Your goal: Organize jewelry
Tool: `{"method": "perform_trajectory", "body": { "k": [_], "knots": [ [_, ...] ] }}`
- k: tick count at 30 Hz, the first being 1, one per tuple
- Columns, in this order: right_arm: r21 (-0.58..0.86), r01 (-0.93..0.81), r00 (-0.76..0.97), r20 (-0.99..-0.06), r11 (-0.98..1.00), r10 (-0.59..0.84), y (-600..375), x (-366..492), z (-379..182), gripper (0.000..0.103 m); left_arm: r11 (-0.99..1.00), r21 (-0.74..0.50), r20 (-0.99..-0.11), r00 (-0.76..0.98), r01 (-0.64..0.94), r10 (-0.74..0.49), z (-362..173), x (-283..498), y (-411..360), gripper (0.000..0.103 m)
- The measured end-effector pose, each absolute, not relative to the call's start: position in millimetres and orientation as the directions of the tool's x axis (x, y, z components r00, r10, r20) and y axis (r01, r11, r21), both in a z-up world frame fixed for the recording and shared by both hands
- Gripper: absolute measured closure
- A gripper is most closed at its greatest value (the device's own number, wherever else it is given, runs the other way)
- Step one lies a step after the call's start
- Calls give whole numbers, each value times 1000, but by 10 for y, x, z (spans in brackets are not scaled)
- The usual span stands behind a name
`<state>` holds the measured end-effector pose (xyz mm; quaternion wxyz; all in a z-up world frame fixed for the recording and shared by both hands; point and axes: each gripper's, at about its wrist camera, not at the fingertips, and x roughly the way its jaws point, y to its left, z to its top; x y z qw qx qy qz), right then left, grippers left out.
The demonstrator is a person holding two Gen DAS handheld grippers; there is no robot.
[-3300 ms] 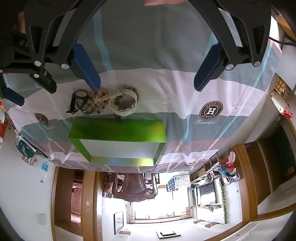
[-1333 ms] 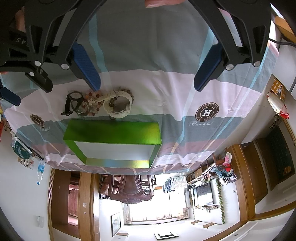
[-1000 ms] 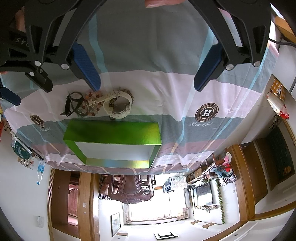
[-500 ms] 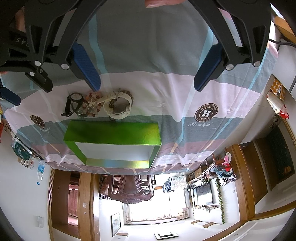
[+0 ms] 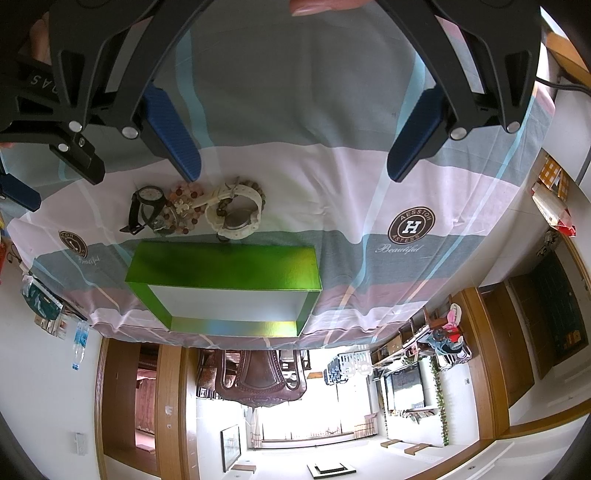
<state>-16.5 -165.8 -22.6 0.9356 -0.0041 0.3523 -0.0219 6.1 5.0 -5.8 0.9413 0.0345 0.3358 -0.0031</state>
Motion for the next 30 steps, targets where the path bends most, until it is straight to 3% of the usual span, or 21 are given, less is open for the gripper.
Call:
{"method": "perform_trajectory", "body": {
  "k": [23, 30],
  "knots": [
    [-19, 40, 743, -668, 999, -42, -1649, -153, -236, 3, 997, 68, -650, 760, 32, 20, -178, 9, 148, 3],
    [-50, 61, 695, -715, 997, -78, -1769, 55, -396, 3, 996, 83, -678, 734, 21, 41, -213, 213, 174, 3]
  ]
}}
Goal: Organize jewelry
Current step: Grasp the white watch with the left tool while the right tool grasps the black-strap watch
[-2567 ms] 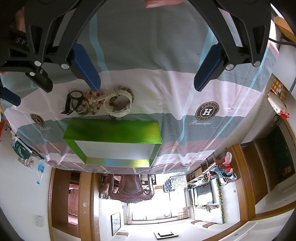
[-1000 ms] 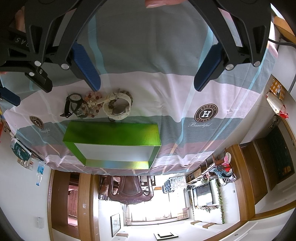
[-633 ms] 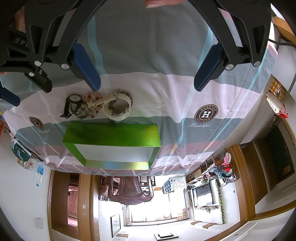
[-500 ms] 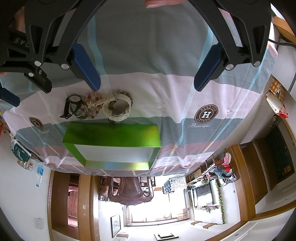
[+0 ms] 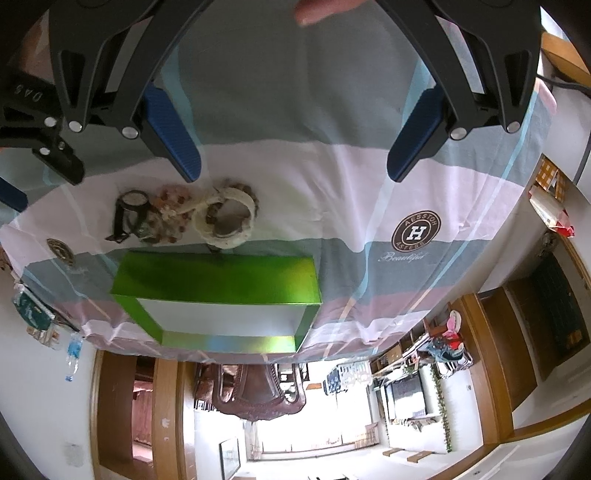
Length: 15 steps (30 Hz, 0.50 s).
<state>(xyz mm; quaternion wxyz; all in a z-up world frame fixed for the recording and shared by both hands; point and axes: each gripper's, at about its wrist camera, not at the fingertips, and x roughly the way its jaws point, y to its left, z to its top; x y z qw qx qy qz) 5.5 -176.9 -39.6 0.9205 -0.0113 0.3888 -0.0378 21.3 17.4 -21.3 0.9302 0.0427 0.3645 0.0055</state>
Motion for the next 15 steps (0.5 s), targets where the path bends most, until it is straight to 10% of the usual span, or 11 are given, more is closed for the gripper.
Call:
{"method": "perform_trajectory", "body": {
  "k": [4, 10, 15],
  "knots": [
    [-41, 54, 662, -746, 998, -67, -1942, 258, -452, 4, 993, 110, -725, 687, 47, 48, -279, 483, 149, 3],
    [35, -23, 575, -817, 999, 42, -1981, 624, -497, 41, 993, 41, -822, 569, 115, -33, -357, 932, 141, 37],
    [27, -69, 515, -855, 997, 59, -1857, 882, -572, 53, 986, 49, -866, 498, 161, -38, -497, 1208, 2, 38]
  ]
}}
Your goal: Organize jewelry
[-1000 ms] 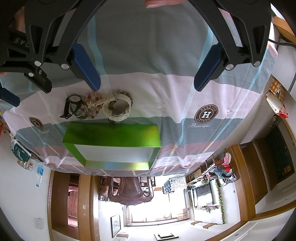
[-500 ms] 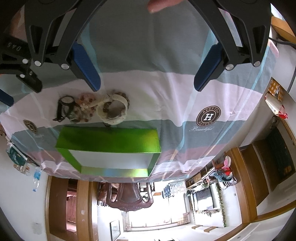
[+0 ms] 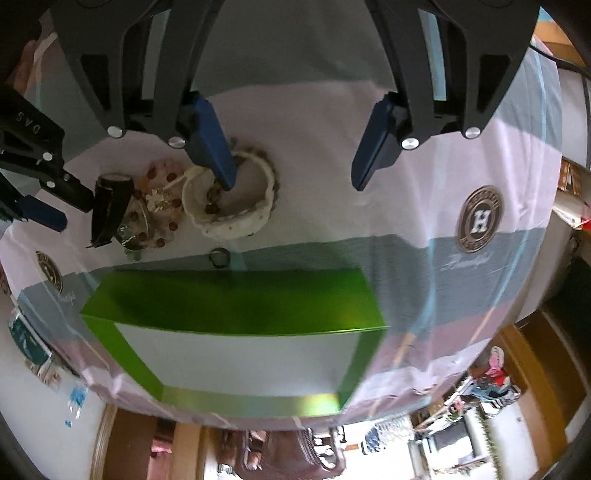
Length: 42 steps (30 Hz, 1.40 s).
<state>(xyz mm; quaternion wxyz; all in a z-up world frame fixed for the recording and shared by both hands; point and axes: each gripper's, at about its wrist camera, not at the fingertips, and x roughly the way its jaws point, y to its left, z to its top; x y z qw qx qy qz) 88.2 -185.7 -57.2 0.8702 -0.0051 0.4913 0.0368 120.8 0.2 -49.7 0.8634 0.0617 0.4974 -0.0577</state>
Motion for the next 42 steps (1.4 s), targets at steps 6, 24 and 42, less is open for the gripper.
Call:
{"method": "perform_trajectory", "body": {
  "k": [6, 24, 42],
  "knots": [
    [51, -78, 436, -896, 996, 80, -1798, 1093, -786, 67, 984, 13, -910, 410, 179, -62, -745, 1422, -6, 67],
    [56, -104, 522, -847, 993, 102, -1828, 876, -362, 94, 970, -65, -846, 503, 234, -178, -168, 1069, 92, 92],
    [71, -91, 453, -885, 993, 105, -1994, 760, -673, 84, 969, -55, -893, 423, 240, -156, -629, 910, 200, 87]
  ]
}}
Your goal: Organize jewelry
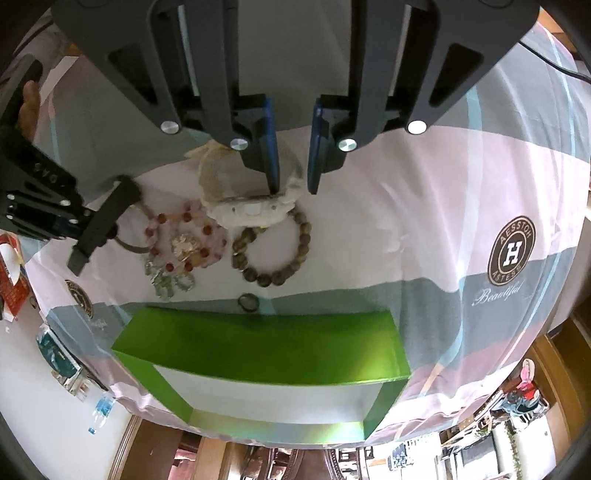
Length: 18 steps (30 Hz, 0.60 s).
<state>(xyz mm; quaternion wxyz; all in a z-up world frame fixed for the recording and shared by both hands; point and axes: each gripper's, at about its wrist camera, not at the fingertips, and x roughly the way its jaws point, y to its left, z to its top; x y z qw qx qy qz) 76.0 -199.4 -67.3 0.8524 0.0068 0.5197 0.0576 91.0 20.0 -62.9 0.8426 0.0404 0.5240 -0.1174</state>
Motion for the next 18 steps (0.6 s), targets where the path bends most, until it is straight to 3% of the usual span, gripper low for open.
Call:
{"method": "perform_trajectory", "body": {
  "k": [3, 5, 7, 11, 13, 18],
  "knots": [
    [94, -64, 461, -880, 993, 113, -2107, 699, -678, 79, 967, -49, -893, 423, 248, -154, -638, 869, 212, 87],
    [91, -36, 475, -874, 995, 97, -2209, 656, -664, 63, 968, -46, -894, 422, 247, -150, -647, 845, 240, 85],
    [86, -9, 492, -867, 996, 79, -2295, 623, -651, 57, 969, -47, -894, 422, 241, -148, -653, 837, 268, 84],
    [90, 24, 505, -861, 996, 65, -2415, 591, -632, 57, 970, -50, -889, 432, 239, -153, -613, 857, 246, 78],
    [94, 40, 513, -856, 995, 60, -2466, 573, -612, 57, 968, -46, -885, 440, 246, -154, -595, 878, 195, 66],
    [104, 86, 514, -856, 991, 45, -2591, 551, -633, 57, 963, -52, -893, 420, 263, -163, -656, 928, 98, 66]
  ]
}}
